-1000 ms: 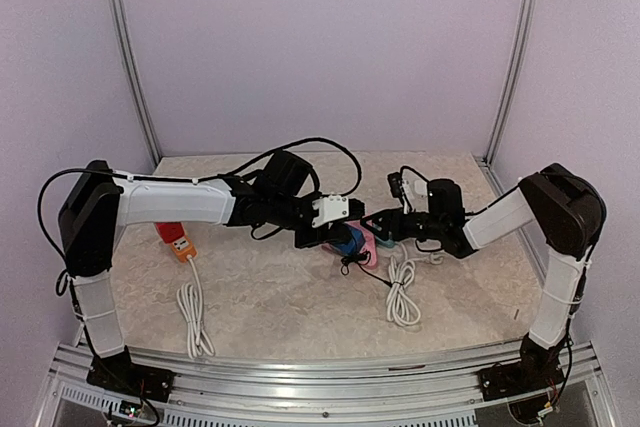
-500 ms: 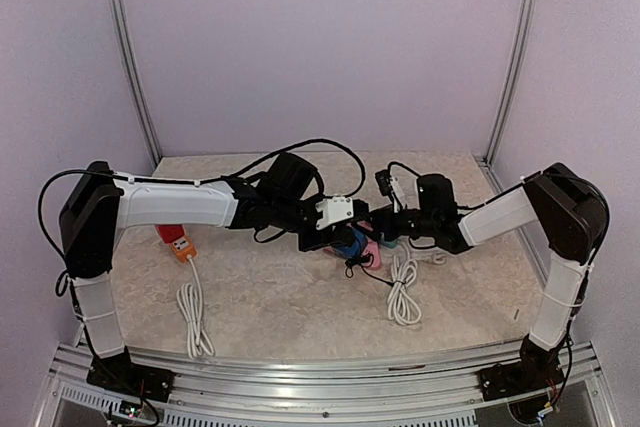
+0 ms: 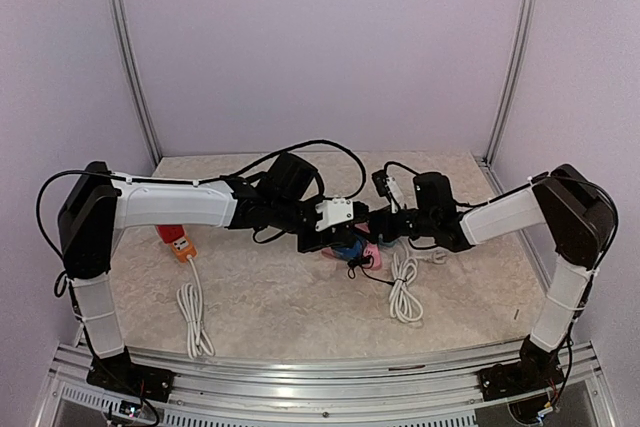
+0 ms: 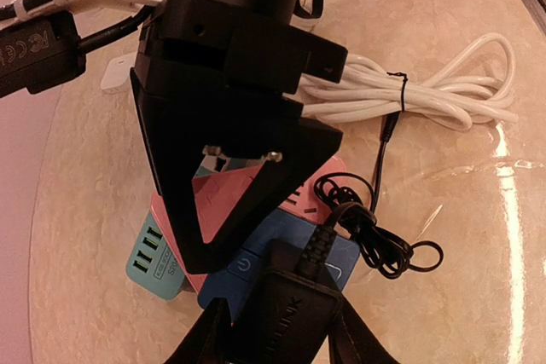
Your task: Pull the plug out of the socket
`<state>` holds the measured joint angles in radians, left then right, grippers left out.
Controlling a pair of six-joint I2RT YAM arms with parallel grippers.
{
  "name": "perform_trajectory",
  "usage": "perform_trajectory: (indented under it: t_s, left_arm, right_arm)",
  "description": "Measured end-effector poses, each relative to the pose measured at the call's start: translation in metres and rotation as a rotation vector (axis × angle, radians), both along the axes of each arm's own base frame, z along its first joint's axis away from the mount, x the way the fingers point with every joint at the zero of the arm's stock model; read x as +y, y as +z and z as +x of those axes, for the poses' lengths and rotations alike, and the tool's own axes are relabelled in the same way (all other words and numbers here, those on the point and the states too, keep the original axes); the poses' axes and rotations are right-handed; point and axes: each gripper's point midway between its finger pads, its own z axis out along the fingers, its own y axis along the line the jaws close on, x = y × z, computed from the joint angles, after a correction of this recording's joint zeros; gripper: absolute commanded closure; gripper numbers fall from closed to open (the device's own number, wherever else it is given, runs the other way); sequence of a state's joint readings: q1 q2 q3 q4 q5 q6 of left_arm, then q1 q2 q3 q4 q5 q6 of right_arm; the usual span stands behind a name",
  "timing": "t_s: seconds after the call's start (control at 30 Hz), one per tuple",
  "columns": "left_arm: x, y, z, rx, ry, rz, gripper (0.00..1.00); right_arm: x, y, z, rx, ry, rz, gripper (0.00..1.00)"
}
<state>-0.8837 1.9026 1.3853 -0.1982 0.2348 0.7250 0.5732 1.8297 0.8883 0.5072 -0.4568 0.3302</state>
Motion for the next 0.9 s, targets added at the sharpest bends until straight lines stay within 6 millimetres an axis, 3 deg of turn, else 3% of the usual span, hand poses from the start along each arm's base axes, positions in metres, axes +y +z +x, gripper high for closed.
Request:
perform_trajectory:
  t_s: [0.27, 0.9]
  left_arm:
    - [-0.001, 0.0, 0.0, -0.004, -0.004, -0.001, 0.78]
    - [0.01, 0.003, -0.002, -0.019, 0.008, 0.037, 0.85]
  right_arm:
    - [-0.001, -0.003, -0.014, 0.038, 0.023, 0.0, 0.28]
    - [0.011, -0.006, -0.007, 0.049, 0.025, 0.005, 0.36]
